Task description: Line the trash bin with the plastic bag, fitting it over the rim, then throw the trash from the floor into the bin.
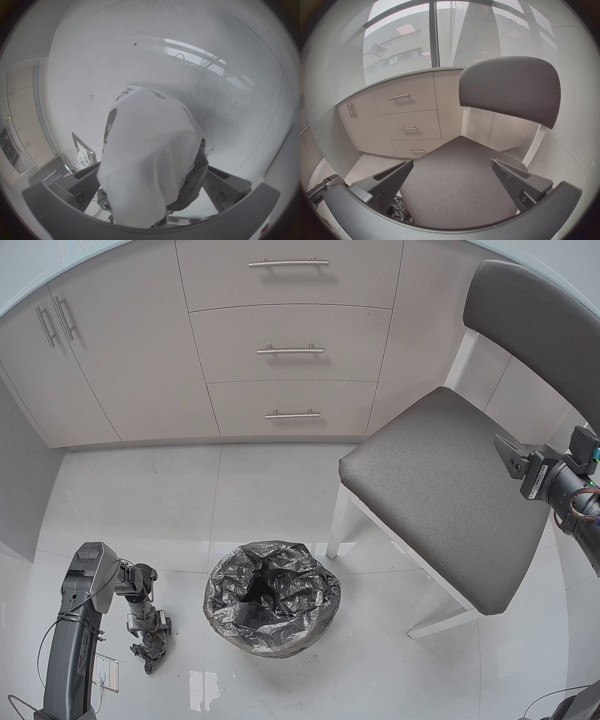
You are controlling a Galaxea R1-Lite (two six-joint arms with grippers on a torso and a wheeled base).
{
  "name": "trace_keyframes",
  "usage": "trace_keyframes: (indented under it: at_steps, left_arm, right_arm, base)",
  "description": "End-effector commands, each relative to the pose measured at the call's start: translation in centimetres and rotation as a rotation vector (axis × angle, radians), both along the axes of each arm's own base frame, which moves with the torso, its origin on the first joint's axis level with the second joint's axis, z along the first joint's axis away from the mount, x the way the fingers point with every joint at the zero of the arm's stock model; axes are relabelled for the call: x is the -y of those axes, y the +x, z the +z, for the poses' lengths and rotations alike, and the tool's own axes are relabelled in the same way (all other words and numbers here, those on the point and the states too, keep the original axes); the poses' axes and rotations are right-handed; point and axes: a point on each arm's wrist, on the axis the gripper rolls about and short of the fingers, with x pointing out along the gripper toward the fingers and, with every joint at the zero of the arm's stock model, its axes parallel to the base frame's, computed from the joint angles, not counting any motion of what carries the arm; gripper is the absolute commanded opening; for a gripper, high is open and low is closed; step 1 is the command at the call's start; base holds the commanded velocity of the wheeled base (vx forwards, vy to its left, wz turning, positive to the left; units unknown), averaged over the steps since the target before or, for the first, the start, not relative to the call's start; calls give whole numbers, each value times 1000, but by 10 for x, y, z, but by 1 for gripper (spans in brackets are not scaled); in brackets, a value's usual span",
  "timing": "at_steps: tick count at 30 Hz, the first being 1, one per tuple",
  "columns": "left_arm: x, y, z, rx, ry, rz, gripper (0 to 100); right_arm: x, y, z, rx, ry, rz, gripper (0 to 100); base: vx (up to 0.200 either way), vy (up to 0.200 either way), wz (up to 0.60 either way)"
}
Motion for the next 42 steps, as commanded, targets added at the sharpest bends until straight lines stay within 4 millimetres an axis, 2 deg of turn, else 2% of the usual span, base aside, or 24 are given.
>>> trace_keyframes:
  at_steps: [1,2,3,13,20,21,24,26,27,28,31,34,35,36,37,38,39,40,41,42]
  left_arm:
    - [0,-1,-3,-1,-2,1,100]
    - [0,-1,-3,-1,-2,1,100]
    - [0,-1,-3,-1,-2,1,0]
    - [0,-3,-3,-19,-1,27,0]
    - [8,-15,0,-153,-18,18,0]
    - [8,-11,9,-140,-11,14,0]
    - [9,8,64,-40,4,6,0]
    - [13,15,92,5,4,-7,0]
    - [14,15,94,8,4,-8,0]
    - [23,20,125,47,9,-30,0]
    - [44,22,179,98,13,-72,0]
    - [68,18,233,158,19,-122,0]
    - [71,17,238,164,19,-127,0]
    - [82,11,266,193,19,-152,0]
    - [82,11,266,193,19,-152,0]
    - [95,0,299,221,19,-183,0]
    - [98,-3,306,226,19,-189,0]
    - [105,-13,329,245,17,-202,0]
    - [108,-20,343,253,16,-211,0]
    - [110,-24,349,256,15,-216,0]
  right_arm:
    - [0,1,-1,-5,-2,-5,100]
    - [0,1,-1,-4,-2,-3,100]
    - [0,1,-1,-5,-2,-3,100]
    - [-1,4,-4,-13,-5,-3,100]
    - [-5,10,-4,23,10,-4,100]
    - [-5,11,-5,21,7,-4,100]
    - [-6,14,-8,8,-1,-5,100]
    - [-5,17,-10,3,-6,-15,100]
    - [-5,17,-10,3,-6,-15,100]
    - [-3,19,-9,3,-6,-27,100]
    - [-1,21,-8,8,-1,-39,100]
    - [0,20,-7,14,1,-44,100]
    - [0,19,-6,15,2,-44,100]
    - [0,20,-8,10,-1,-44,100]
    - [0,20,-8,10,-1,-44,100]
    - [-1,22,-13,-10,-20,-44,100]
    - [-1,24,-14,-15,-22,-44,100]
    - [-1,27,-17,-25,-24,-50,100]
    - [-1,27,-17,-25,-24,-53,100]
    - [0,28,-17,-23,-23,-56,100]
  base:
    - [0,0,0]
    - [0,0,0]
    - [0,0,0]
    - [0,0,0]
    - [0,0,0]
    - [0,0,0]
    - [0,0,0]
    - [0,0,0]
    - [0,0,0]
    - [0,0,0]
    - [0,0,0]
    - [0,0,0]
    - [0,0,0]
    - [0,0,0]
    - [0,0,0]
    - [0,0,0]
    - [0,0,0]
    - [0,0,0]
    - [0,0,0]
    - [0,0,0]
